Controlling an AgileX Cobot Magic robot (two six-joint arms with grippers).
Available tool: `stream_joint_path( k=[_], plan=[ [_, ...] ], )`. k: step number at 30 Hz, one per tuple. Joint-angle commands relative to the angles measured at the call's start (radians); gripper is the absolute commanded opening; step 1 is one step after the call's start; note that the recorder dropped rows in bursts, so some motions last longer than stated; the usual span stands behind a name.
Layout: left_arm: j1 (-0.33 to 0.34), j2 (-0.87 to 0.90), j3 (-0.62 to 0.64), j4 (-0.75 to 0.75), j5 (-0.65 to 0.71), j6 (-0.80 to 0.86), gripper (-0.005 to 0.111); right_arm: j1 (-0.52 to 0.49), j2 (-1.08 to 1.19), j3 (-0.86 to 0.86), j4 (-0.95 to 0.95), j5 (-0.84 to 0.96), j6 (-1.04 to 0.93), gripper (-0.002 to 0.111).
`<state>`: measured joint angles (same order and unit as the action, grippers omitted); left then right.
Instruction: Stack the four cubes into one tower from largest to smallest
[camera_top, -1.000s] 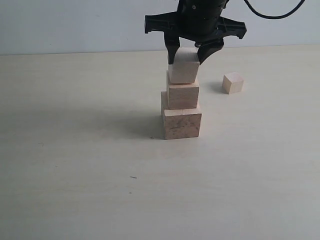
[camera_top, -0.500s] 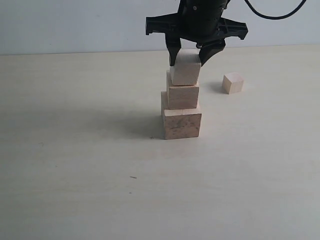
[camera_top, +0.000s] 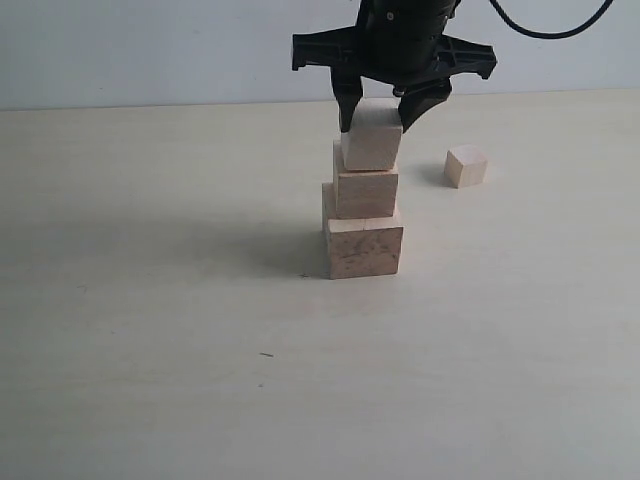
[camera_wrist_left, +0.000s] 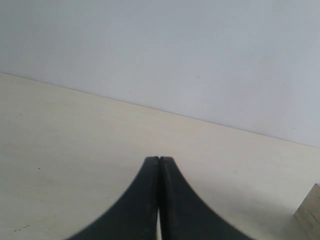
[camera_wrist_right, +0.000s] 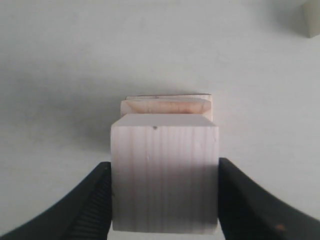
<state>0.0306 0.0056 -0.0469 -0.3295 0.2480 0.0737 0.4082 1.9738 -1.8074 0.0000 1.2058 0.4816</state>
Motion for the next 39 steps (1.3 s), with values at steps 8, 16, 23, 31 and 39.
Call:
stream_joint_path(
  k=[8, 16, 23, 31, 39],
  plan=[
    [-0.003, -0.006, 0.004, 0.005, -0.008, 0.002, 0.0, -0.004, -0.004, -0.005, -0.014, -0.009, -0.034, 0.058],
    [-0.003, -0.006, 0.004, 0.005, -0.008, 0.002, 0.0, -0.004, -0.004, -0.005, -0.014, -0.017, -0.034, 0.058],
    [-0.003, -0.006, 0.004, 0.005, -0.008, 0.002, 0.0, -0.004, -0.004, -0.005, -0.006, -0.063, -0.034, 0.058],
    [-0.003, -0.006, 0.004, 0.005, -0.008, 0.002, 0.0, -0.004, -0.004, -0.005, -0.01, -0.027, -0.033, 0.058],
    [-0.003, -0.006, 0.004, 0.005, -0.008, 0.002, 0.0, -0.004, -0.004, -0.005, -0.01, -0.015, -0.033, 0.058]
  ],
)
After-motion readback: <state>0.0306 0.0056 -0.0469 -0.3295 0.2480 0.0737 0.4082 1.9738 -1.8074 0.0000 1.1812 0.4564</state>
